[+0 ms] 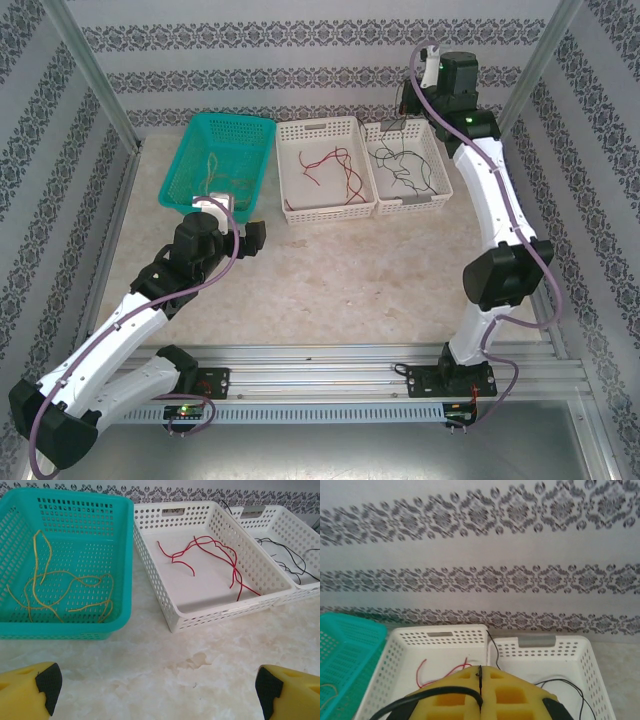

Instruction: Untangle the cables

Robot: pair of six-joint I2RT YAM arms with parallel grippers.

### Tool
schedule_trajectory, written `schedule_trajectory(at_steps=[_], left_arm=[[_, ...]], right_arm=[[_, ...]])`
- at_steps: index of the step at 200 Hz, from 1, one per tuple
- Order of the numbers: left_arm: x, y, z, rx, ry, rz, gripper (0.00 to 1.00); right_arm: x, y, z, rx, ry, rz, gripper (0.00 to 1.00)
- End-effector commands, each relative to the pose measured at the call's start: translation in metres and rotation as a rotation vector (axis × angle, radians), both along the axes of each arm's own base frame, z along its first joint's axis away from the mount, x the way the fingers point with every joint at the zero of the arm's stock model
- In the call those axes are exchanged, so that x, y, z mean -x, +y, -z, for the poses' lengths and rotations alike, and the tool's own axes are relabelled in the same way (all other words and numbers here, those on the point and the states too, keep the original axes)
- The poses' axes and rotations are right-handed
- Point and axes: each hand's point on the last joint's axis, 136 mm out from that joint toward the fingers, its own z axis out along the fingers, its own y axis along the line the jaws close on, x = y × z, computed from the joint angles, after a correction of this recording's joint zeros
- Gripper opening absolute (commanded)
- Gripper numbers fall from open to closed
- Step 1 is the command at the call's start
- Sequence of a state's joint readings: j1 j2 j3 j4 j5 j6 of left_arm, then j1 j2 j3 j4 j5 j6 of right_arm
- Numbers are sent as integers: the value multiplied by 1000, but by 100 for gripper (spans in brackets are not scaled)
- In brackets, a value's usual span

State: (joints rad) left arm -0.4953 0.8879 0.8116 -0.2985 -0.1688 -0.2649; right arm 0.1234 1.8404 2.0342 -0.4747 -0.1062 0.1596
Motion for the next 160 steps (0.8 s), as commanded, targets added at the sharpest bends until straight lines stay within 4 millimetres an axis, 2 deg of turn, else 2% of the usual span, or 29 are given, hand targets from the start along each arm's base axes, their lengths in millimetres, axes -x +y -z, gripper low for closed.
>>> schedule_trajectory(at_steps=[1, 65, 127, 160], left_arm=[[-3, 0, -5, 0, -29, 3, 100], [-5, -6, 1, -4, -8, 26, 100], [-6, -5, 4, -15, -5, 26, 100], [-7, -5, 7, -24, 4, 26, 100]], right_arm=[[-12, -12, -11, -19, -39, 21, 0], [-41, -29, 42, -12, 52, 55, 0], [-54, -37, 95, -20, 131, 72, 0], [-59, -39, 117, -9, 168, 73, 0]])
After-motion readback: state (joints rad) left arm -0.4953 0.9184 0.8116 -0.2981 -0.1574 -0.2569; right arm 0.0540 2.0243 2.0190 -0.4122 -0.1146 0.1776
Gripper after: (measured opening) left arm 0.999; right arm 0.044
